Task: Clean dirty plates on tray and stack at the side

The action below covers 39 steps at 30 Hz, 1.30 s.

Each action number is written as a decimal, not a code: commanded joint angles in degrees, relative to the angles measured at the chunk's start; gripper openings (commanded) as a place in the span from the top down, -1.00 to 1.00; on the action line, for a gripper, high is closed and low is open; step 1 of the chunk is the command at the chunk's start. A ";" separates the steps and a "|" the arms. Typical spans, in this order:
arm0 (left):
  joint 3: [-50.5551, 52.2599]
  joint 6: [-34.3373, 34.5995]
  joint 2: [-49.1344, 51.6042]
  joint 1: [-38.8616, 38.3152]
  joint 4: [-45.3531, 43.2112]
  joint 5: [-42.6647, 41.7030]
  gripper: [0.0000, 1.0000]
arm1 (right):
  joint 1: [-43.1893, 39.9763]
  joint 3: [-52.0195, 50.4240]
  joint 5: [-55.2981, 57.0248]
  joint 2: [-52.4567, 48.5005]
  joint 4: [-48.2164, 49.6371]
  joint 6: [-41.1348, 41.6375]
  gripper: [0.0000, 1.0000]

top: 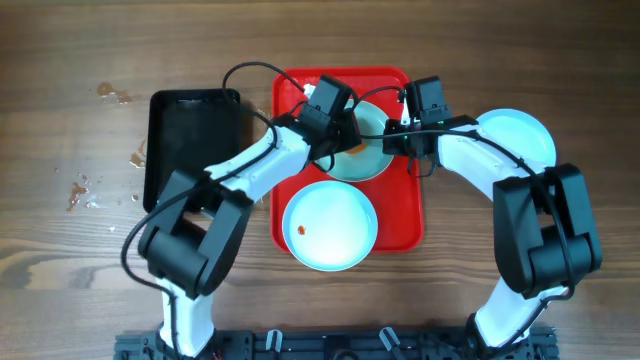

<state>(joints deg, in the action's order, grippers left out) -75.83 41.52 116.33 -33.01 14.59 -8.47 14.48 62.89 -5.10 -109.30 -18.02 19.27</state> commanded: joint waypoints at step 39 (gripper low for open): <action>-22.95 -12.20 -9.75 22.16 60.33 22.80 0.92 | 0.17 0.22 4.79 7.02 -8.28 -5.81 0.91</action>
<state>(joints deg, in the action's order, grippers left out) -98.32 31.94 112.14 -16.14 72.97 14.46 15.05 63.46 -4.14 -106.78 -25.32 17.02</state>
